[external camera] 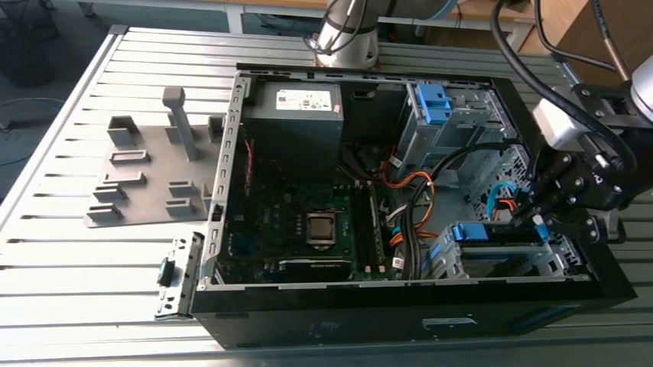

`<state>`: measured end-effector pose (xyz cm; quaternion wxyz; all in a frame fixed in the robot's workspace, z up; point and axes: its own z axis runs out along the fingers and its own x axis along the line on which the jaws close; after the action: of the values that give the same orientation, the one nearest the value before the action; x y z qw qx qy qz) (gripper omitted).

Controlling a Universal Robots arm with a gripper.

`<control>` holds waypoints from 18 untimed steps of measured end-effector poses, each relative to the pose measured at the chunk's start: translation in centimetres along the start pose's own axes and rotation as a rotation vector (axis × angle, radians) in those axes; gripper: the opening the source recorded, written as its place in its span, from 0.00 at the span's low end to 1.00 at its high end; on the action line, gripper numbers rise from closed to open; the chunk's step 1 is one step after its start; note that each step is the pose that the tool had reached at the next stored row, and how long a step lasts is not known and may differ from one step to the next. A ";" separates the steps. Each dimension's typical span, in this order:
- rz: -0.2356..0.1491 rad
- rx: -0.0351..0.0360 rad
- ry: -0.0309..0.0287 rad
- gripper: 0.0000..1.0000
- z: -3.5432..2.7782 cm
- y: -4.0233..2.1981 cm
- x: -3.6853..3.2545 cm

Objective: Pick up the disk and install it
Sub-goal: 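Insert the first disk wire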

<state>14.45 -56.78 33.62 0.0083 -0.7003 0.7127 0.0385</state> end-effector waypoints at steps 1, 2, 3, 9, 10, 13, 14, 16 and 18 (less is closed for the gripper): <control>0.000 0.0000 -0.0002 0.16 0.03 0.00 0.02; 0.000 0.0000 -0.0002 0.16 0.05 0.00 0.05; 0.000 0.0000 -0.0001 0.16 0.08 -0.01 0.08; 0.000 0.0001 0.0000 0.16 0.26 -0.02 0.22; 0.000 0.0001 0.0000 0.16 0.30 -0.02 0.24; 0.000 0.0001 0.0002 0.16 0.42 -0.02 0.27; 0.000 0.0001 0.0002 0.16 0.46 -0.03 0.28; 0.000 0.0001 -0.0002 0.16 0.49 -0.03 0.28; 0.000 0.0000 -0.0004 0.16 0.47 -0.03 0.29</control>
<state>14.45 -57.04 33.13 0.0085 -0.7003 0.7127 0.0386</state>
